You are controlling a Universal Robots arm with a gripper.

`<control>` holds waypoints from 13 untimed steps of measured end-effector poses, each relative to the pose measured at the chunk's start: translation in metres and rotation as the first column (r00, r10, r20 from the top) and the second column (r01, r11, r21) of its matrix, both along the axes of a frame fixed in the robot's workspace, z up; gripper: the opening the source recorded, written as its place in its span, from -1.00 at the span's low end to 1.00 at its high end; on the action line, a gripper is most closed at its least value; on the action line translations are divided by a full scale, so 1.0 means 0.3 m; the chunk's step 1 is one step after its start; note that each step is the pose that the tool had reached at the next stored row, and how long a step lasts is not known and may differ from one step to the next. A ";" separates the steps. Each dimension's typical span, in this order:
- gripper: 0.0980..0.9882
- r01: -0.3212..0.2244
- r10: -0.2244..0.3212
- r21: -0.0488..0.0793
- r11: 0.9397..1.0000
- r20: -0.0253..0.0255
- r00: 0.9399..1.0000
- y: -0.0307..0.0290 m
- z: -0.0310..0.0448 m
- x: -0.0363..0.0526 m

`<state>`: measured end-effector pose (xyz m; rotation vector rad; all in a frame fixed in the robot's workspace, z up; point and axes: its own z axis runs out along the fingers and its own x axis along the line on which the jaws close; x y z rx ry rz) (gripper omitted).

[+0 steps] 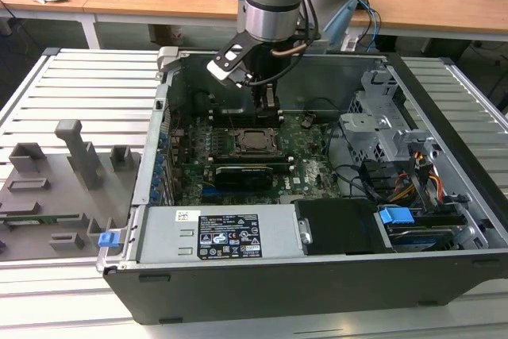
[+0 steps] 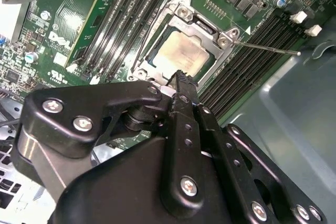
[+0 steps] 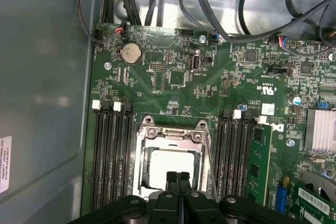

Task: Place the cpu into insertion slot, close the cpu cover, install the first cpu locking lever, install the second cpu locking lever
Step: 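Close the cpu cover, then install the first cpu locking lever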

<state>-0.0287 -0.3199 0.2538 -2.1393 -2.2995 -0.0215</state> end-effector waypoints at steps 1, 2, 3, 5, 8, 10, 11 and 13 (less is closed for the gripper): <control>-0.98 0.000 0.000 0.000 1.000 0.000 1.000 0.000 0.000 -0.002; -0.98 0.000 0.000 0.000 1.000 0.000 1.000 0.000 0.000 -0.004; -0.98 0.000 0.000 0.000 1.000 0.000 1.000 0.000 0.000 -0.006; -0.98 0.000 0.000 0.000 1.000 0.000 1.000 0.000 0.000 -0.008; -0.98 0.000 0.000 0.000 1.000 0.000 1.000 0.000 0.000 -0.011; -0.98 0.000 0.000 0.000 1.000 0.000 1.000 0.000 0.001 -0.011; -0.98 0.000 0.000 0.000 1.000 0.000 1.000 0.000 0.002 -0.011; -0.98 0.000 0.000 0.000 1.000 0.000 1.000 0.000 0.004 -0.011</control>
